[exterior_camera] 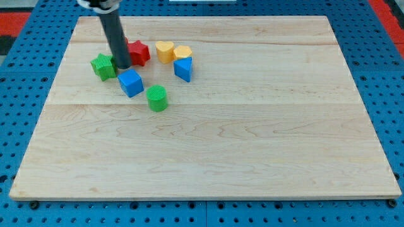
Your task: Move the yellow hexagon diagonally top right to the blue triangle
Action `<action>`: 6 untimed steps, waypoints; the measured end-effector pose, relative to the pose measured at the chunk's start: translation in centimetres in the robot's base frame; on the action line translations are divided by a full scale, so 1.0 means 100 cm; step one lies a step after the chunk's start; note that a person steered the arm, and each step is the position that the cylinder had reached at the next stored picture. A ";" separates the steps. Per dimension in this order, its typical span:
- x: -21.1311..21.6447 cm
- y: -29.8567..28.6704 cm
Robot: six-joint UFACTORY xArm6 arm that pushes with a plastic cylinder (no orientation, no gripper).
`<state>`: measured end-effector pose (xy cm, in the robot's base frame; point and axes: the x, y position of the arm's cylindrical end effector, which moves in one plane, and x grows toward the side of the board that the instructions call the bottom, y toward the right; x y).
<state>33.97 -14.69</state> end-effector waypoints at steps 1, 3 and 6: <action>-0.019 0.014; -0.015 0.048; -0.047 0.182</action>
